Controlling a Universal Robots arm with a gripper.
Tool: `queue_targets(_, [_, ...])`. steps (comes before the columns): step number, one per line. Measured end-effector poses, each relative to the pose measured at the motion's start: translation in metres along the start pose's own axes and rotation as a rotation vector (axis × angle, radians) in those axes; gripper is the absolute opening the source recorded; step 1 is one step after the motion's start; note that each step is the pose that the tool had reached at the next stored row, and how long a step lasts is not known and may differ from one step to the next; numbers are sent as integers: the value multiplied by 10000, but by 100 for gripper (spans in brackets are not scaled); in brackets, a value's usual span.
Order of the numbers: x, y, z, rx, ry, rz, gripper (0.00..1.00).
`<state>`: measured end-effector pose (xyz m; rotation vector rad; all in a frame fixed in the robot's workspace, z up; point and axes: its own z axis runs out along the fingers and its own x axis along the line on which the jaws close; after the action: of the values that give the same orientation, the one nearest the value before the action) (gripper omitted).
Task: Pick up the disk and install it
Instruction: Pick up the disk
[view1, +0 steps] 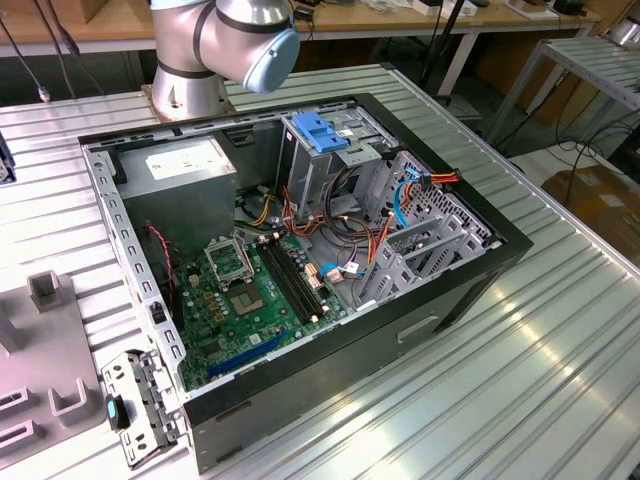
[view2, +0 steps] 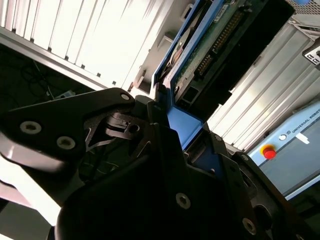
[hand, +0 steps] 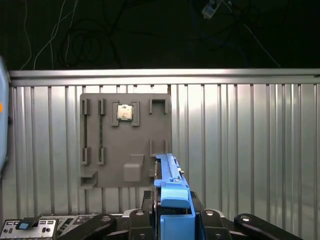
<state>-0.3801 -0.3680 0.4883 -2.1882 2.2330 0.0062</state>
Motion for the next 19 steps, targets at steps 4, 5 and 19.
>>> queue_targets(4, [-2,-69,1,0,-1,0,37])
queue_targets(5, [-2,-76,1,1,-1,1,37])
queue_targets(19, [-4,-182,2,0,0,0,37])
